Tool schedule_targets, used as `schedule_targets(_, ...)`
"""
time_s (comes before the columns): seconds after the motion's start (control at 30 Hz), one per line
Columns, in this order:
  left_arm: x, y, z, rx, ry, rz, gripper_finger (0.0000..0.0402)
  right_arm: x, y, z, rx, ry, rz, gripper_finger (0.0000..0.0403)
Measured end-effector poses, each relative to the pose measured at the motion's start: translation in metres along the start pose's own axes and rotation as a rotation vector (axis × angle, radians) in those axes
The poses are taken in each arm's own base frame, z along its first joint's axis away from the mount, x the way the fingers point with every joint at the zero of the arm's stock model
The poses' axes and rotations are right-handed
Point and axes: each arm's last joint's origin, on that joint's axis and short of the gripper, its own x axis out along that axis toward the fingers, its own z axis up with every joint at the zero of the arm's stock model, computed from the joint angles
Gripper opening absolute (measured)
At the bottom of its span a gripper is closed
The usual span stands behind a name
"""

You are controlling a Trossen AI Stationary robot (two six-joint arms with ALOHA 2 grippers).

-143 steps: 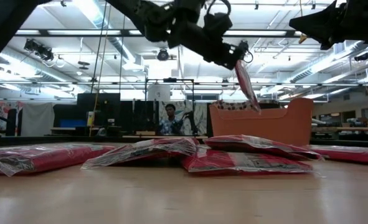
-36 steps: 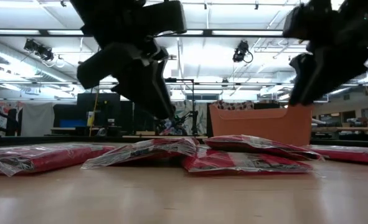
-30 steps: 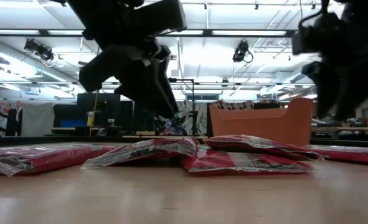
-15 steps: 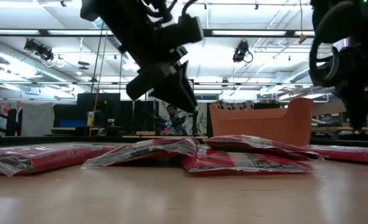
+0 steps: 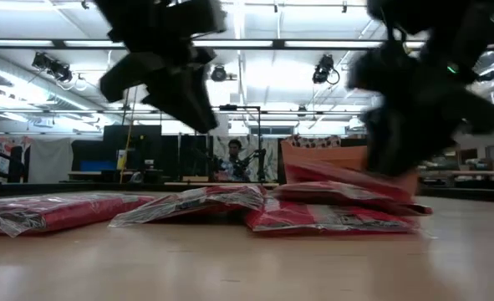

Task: Sort popcorn bags into baskets
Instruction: Put the red popcorn bag into the orange bin

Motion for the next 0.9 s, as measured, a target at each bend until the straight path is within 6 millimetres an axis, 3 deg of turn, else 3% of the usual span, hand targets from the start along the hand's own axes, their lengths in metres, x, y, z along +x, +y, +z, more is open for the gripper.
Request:
schedule_targets(0.23,0.017,-0.010,-0.018,-0.074,-0.083,-0.066,0.0125,-0.011,0.004,0.027,-0.014,-0.116,-0.017,0.0226)
schedule_targets(0.47,0.024,-0.014,-0.015,-0.103,-0.190,-0.060,0.0125,-0.009,0.001,0.015,-0.029,-0.011,-0.073,0.0226)
schedule_targets(0.77,0.025,-0.014,-0.013,-0.118,-0.217,-0.055,0.0125,-0.030,0.030,-0.004,-0.222,0.071,-0.088,0.0201)
schedule_targets(0.9,0.025,-0.013,-0.007,-0.150,-0.273,-0.046,0.0125,-0.032,0.036,-0.006,-0.187,0.050,-0.076,0.0200)
